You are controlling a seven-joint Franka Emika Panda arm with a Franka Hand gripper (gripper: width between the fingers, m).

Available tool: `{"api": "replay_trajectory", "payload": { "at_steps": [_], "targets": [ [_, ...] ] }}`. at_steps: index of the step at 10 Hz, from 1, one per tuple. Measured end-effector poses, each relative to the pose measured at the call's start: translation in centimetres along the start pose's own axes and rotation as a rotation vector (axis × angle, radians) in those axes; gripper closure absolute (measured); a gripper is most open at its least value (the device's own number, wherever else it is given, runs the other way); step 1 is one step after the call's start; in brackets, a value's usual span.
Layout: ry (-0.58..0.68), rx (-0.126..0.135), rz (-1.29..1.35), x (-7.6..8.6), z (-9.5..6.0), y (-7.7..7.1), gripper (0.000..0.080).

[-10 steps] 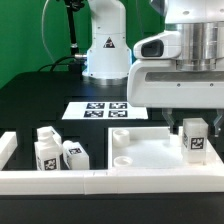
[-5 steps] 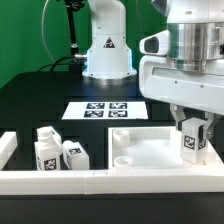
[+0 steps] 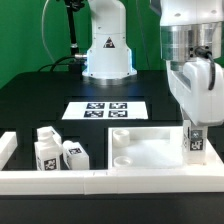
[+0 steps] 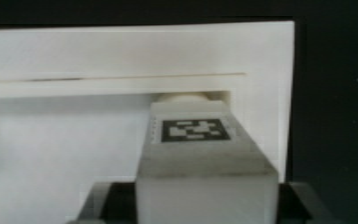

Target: Assemble one leg

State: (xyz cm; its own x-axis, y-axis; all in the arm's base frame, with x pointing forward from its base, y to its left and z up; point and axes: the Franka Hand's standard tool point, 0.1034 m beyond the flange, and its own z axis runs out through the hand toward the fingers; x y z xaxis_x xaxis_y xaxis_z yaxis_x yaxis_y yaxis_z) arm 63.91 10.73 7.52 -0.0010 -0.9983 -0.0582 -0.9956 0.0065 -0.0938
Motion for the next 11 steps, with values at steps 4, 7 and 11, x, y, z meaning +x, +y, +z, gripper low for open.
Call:
{"api": "replay_trajectory", "payload": {
  "at_steps": [4,7,11],
  "targets": [
    [0.021,0.024,-0.624,-1.1,0.2,-0.2,0.017],
    [0.031,0.001,-0.81,-1.6,0.3,0.2,0.0151],
    [0.006,-0.049,-1.341,-0.8,0.2,-0.8,0.0151]
  ]
}}
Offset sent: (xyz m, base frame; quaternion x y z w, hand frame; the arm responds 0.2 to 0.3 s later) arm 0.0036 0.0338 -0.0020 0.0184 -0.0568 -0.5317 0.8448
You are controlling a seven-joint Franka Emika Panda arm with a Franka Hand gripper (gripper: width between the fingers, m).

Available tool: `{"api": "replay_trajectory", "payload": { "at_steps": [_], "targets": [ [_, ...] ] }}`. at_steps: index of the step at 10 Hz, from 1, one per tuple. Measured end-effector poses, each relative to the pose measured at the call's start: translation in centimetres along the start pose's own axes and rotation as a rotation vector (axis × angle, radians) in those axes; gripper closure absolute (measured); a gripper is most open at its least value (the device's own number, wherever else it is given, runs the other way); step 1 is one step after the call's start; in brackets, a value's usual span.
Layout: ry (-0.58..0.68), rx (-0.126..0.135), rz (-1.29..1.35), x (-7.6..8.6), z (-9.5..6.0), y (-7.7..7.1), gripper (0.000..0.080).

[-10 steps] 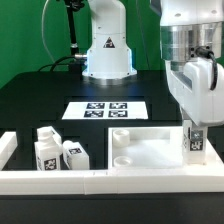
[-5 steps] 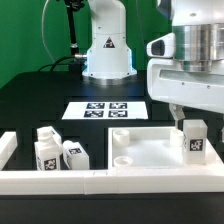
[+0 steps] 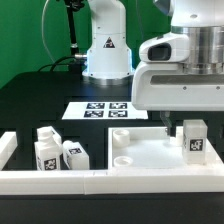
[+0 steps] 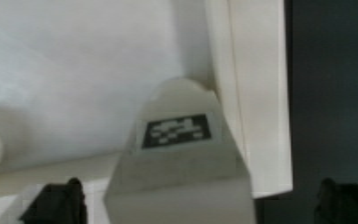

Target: Assemble one leg

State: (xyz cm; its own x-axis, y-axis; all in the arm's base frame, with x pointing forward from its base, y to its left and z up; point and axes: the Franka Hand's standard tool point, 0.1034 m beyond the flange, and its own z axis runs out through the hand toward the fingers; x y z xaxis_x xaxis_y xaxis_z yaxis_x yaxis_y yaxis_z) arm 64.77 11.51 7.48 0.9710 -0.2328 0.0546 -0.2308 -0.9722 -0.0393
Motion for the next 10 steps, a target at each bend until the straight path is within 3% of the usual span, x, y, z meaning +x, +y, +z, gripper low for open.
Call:
{"api": "replay_trajectory", "payload": {
  "at_steps": [1,3,4,5,8,10],
  "targets": [
    [0.001,0.0,0.022,-0.09,0.09,-0.04,0.0151],
    [0.001,0.0,0.091,-0.05,0.1,0.05,0.0417],
    [0.0,0.0,0.154,-0.06,0.11,0.06,0.0417],
    [-0.001,-0.003,0.231,-0.06,0.18,0.3,0.0511],
    [-0.013,-0.013,0.647,-0.22,0.23,0.71,0.0511],
    [-0.049,0.006,1.017,-0.41,0.26,0.9,0.0511]
  ]
}}
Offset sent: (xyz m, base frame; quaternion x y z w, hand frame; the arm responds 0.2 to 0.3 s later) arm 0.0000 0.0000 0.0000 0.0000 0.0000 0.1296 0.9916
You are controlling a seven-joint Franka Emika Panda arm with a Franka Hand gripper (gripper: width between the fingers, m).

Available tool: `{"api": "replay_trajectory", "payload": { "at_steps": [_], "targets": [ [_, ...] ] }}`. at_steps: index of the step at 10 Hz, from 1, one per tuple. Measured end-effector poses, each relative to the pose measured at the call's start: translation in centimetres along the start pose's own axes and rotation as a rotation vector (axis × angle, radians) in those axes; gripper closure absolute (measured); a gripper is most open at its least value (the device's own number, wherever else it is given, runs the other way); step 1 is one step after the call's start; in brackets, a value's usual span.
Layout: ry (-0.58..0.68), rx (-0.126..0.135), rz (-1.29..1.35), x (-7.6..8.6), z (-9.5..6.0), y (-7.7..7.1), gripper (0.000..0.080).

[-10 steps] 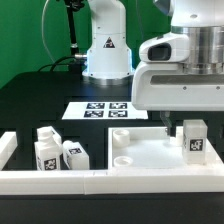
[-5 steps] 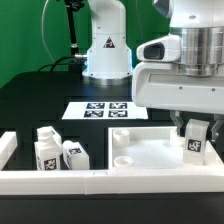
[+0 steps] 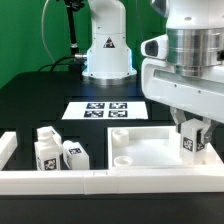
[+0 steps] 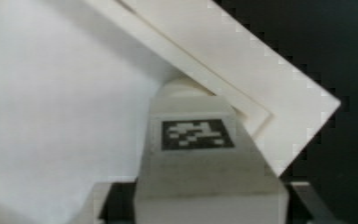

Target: Assemble one leg

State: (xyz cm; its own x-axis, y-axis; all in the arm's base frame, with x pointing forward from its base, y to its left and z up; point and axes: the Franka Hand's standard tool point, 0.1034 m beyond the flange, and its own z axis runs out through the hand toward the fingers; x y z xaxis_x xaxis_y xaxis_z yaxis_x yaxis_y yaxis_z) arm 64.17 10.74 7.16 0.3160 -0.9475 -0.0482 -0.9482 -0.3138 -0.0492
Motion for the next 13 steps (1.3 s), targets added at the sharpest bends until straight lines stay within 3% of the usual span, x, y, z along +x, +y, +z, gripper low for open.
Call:
{"api": "replay_trajectory", "payload": {
  "at_steps": [2,4,5,6,7,8,13],
  "targets": [
    [-0.069,0.027,0.312,-0.1,0.09,-0.12,0.0511],
    [-0.063,0.033,0.36,-0.54,0.09,-0.19,0.0511],
    [-0.062,0.033,0.36,-0.41,0.14,-0.16,0.0406],
    [-0.057,0.036,0.306,-0.49,0.15,-0.2,0.0406],
    [-0.046,0.052,0.083,-0.76,0.11,-0.46,0.0268],
    [-0.047,0.057,-0.133,-0.89,0.14,-0.48,0.0187],
    [-0.031,0.054,-0.557,-0.37,0.41,-0.11,0.015]
  ]
}}
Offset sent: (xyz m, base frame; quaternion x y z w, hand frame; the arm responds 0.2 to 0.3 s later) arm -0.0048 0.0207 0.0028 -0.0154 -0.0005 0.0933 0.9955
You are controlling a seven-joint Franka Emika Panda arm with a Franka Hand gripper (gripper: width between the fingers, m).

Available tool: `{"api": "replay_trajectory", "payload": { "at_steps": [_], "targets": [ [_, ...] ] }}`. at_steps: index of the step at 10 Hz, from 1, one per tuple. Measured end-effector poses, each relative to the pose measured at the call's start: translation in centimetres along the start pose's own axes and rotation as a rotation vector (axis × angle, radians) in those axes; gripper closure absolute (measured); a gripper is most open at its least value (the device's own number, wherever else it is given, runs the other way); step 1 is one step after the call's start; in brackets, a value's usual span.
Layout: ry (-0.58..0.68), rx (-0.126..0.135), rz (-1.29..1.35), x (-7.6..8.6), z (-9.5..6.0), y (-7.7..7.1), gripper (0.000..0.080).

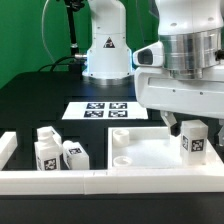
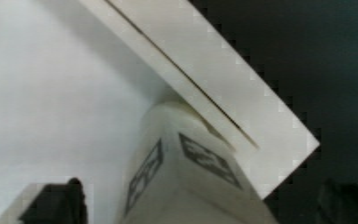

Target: Assemble one leg

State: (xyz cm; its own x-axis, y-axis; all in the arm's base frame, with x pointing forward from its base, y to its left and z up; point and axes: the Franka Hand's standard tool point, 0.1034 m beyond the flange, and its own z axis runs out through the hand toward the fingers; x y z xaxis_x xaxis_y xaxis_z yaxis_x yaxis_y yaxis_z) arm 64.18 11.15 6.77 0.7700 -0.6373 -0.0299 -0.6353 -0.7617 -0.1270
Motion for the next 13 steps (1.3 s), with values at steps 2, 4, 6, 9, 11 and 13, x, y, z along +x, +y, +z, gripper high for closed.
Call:
{"api": "replay_trajectory", "payload": {
  "at_steps": [2,4,6,9,11,13],
  "targets": [
    [-0.006,-0.02,-0.353,-0.36,0.28,0.04,0.015],
    [-0.013,-0.012,-0.468,-0.36,-0.57,-0.11,0.015],
    [-0.014,-0.016,-0.441,-0.34,-0.36,0.01,0.0402],
    [-0.012,-0.019,-0.26,-0.17,-0.33,0.21,0.0511],
    [-0.01,-0.02,-0.068,-0.16,-0.33,0.22,0.0511],
    [-0.01,-0.023,0.341,0.08,-0.28,0.17,0.0511]
  ]
}}
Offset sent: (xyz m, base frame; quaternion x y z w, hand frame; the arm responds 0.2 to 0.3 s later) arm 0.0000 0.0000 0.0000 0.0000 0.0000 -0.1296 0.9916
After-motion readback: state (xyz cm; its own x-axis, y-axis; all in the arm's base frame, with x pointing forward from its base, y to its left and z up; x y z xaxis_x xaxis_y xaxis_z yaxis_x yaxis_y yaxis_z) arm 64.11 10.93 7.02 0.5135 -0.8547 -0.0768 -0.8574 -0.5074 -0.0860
